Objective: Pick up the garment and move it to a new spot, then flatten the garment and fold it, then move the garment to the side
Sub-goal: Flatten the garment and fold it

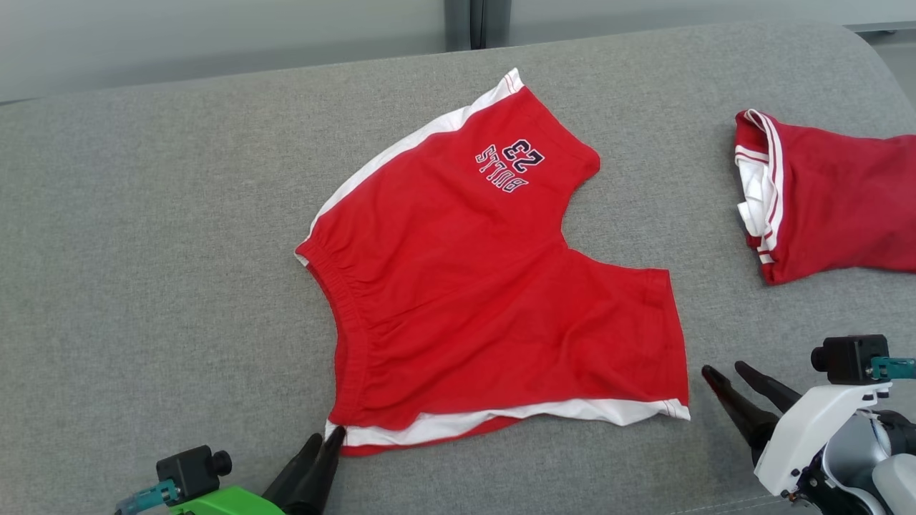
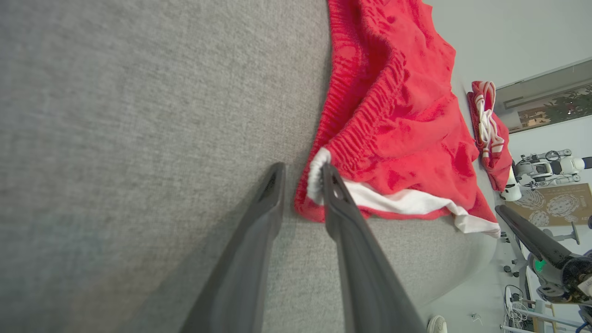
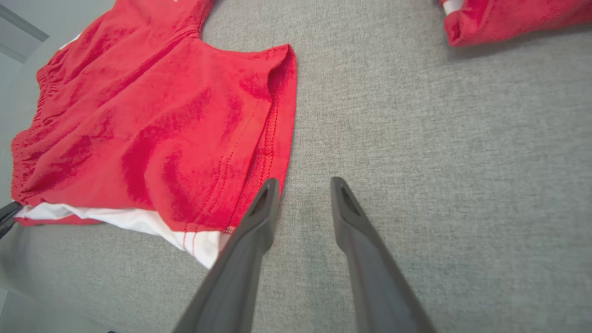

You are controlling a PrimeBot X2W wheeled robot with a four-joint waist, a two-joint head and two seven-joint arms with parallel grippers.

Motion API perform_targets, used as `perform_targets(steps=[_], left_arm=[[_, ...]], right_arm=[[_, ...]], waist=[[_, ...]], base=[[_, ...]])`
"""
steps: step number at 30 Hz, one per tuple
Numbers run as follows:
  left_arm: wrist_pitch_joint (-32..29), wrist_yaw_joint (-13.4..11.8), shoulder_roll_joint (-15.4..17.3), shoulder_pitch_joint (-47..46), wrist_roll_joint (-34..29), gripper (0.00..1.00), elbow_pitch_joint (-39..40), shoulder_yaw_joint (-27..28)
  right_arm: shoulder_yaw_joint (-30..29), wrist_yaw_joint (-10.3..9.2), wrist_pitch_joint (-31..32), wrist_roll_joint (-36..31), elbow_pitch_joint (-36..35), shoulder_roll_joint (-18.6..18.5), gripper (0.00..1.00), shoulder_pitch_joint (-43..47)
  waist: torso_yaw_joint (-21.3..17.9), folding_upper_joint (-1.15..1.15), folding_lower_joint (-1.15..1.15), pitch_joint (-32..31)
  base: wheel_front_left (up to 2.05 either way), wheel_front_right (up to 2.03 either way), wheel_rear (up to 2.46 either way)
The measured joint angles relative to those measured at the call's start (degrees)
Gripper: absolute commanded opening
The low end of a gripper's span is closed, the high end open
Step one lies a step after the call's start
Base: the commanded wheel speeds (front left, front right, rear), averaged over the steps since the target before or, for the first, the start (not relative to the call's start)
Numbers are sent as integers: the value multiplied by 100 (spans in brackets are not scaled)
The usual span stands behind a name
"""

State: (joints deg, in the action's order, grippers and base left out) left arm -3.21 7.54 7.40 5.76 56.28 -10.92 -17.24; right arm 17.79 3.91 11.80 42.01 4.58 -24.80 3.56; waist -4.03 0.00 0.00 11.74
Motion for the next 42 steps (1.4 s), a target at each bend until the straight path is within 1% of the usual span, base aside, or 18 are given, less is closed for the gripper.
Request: perform_targets(steps=[6, 11, 13, 14, 18, 21, 23, 25, 27, 31, 33, 37, 41, 42], left_arm=[[-1, 1, -34, -44, 1, 100, -41, -203], [141, 1, -5, -45, -49, 100, -87, -229], [263, 1, 70, -43, -181, 100, -127, -183], [263, 1, 70, -43, -181, 100, -127, -183], [487, 0, 286, -31, -489, 100, -153, -97], [667, -9, 366, -20, -762, 100, -124, -90], [794, -60, 433, -22, -934, 100, -82, -82], [944, -79, 457, -25, -1118, 100, -19, -81], [1122, -132, 456, -37, -1244, 100, 59, -73], [1467, -199, 453, -49, -1527, 100, 159, -55], [1618, -226, 447, -49, -1615, 100, 210, -34], [1695, -333, 452, -50, -1956, 100, 232, -21], [1724, -413, 457, -51, -2327, 100, 252, -101], [1739, -430, 456, -53, -2557, 100, 257, -221]], right_arm=[[82, -58, -138, -134, 45, 89, 100, 6], [-99, -203, -494, -336, -53, 85, 100, 0], [-237, -287, -735, -400, -141, 94, 100, -14], [-237, -287, -735, -400, -141, 94, 100, -14], [-533, -470, -1218, -643, -309, 64, 100, -66], [-725, -661, -1601, -876, -431, 11, 100, -67], [-821, -762, -1826, -1007, -488, 3, 100, -67], [-840, -806, -2025, -1098, -519, 18, 100, -66], [-822, -810, -2189, -1225, -524, 33, 100, -55], [-822, -906, -2520, -1463, -524, 86, 100, 57], [-817, -955, -2541, -1549, -520, 138, 100, 174], [-750, -959, -2547, -1744, -513, 246, 100, 375], [-467, -958, -2546, -1817, -347, 357, 100, 600], [-313, -957, -2546, -1855, -240, 420, 100, 787]], waist=[[17, 0, 0, -86], [29, 0, 0, -136], [34, 0, 0, -175], [34, 0, 0, -175], [53, 0, 0, -277], [81, 0, 0, -359], [110, 0, 0, -413], [142, 0, 0, -473], [174, 0, 0, -540], [236, 0, 0, -697], [267, 0, 0, -780], [339, 0, 0, -923], [421, 0, 0, -1011], [471, 0, 0, -1033]], base=[[0, 0, 0], [0, 0, 0], [0, 0, 0], [0, 0, 0], [0, 0, 0], [0, 0, 0], [0, 0, 0], [0, 0, 0], [0, 0, 0], [0, 0, 0], [0, 0, 0], [0, 0, 0], [0, 0, 0], [0, 0, 0]])
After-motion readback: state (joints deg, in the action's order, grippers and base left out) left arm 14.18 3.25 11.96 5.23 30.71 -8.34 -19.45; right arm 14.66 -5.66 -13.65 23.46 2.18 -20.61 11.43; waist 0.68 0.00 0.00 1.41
